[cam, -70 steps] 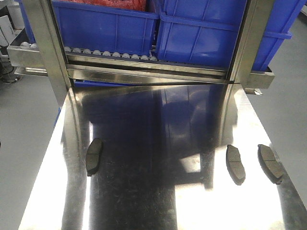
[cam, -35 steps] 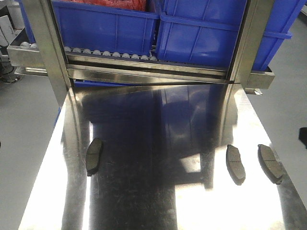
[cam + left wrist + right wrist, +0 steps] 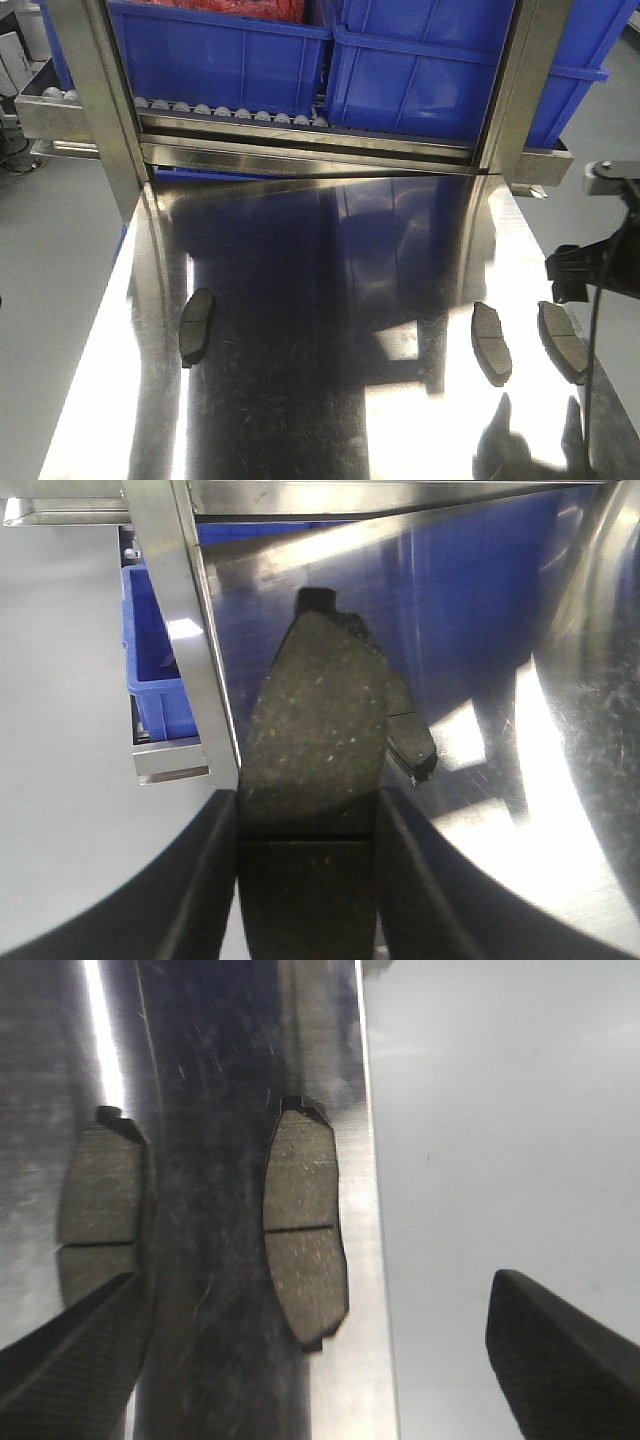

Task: Move and align brake pads A on conveyor
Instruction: 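Lower the right gripper onto the outermost brake pad and close it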

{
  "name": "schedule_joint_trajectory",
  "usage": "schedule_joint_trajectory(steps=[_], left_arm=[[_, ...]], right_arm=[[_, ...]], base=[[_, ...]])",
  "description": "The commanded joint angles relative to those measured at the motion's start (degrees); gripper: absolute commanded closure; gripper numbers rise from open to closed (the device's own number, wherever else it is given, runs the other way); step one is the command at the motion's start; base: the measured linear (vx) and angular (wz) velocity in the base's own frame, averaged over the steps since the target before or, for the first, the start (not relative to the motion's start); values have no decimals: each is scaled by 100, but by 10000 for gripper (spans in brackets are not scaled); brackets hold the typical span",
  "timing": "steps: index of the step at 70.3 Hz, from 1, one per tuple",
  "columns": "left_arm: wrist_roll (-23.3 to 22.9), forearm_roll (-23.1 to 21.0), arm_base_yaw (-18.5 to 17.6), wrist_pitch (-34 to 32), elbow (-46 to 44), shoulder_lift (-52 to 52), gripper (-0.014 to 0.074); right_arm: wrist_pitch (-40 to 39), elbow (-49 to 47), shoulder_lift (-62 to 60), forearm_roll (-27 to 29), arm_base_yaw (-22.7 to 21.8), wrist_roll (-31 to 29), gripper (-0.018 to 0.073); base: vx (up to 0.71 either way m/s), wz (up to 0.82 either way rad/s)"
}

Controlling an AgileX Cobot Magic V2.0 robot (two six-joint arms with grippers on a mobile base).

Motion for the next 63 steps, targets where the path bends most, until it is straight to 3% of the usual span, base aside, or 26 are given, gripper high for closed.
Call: schedule_joint_trajectory(steps=[1,26,63], left_arm=[[-17,-109,-52,-515,-171,1,450],[-17,-109,-52,-515,-171,1,450],[-17,-109,-52,-515,-171,1,450]], right_arm=[[-183,-301,248,2,14,-92,-72],[-450,-329,1240,7,14,-129,-6],[-573,-329,1503,9,14,-221,16]], base=[[0,0],[0,0],[0,0]])
